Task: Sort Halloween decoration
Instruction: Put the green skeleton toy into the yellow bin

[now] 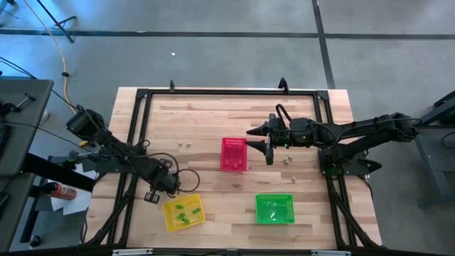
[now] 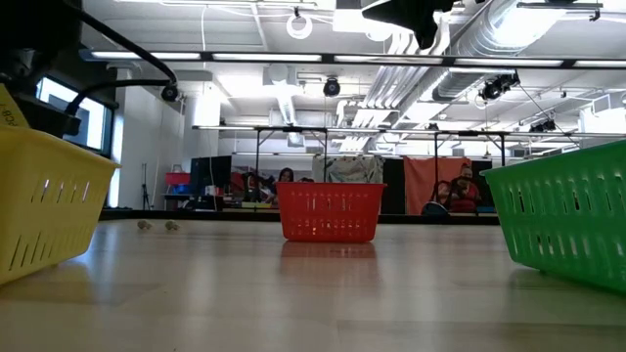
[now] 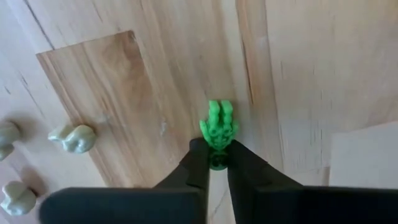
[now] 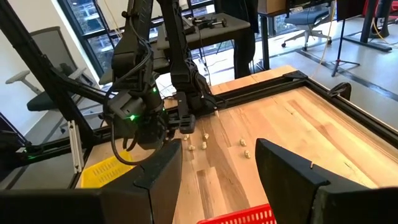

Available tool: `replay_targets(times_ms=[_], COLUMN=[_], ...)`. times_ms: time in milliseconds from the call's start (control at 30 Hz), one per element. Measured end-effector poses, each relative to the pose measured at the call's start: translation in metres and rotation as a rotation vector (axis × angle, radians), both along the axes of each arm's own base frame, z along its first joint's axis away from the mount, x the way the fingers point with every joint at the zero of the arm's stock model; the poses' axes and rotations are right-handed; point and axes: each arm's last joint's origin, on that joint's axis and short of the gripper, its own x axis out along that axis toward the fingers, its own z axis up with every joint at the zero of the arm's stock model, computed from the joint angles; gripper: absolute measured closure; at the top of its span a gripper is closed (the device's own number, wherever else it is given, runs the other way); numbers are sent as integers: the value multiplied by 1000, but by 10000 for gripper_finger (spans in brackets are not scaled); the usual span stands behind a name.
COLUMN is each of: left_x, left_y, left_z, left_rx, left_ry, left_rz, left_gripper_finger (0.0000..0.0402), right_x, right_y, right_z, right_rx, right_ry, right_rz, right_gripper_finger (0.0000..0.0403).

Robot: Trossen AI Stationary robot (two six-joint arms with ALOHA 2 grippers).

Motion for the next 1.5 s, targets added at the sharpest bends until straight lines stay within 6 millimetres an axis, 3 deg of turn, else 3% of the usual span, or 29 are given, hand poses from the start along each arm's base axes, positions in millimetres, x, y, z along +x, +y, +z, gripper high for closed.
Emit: replay_targets(times_ms=[567, 767, 1000, 1267, 1400, 1500], left_x=[-1, 10, 51, 101, 110, 113], left_y=[3, -2, 14, 62, 86, 99], left_z=[6, 25, 71, 138, 168, 183], left_rx=[-9, -115, -170, -213, -223, -219], left_ry=[-23, -179, -621, -1246, -1503, -1582], left_rz=[109, 192, 343, 477, 534, 558], left_gripper_finger=[395, 396, 396, 396, 396, 396], right_x=[0, 0, 0, 0, 1, 1], right_y=[0, 0, 0, 0, 0, 0], right_z=[-1, -2, -1, 2, 4, 7], right_rx=[1, -7, -19, -45, -86, -105], right_ry=[6, 17, 13, -20, -32, -66], right_rz=[0, 2, 3, 8, 24, 26], right_gripper_finger=[204, 204, 204, 204, 204, 204])
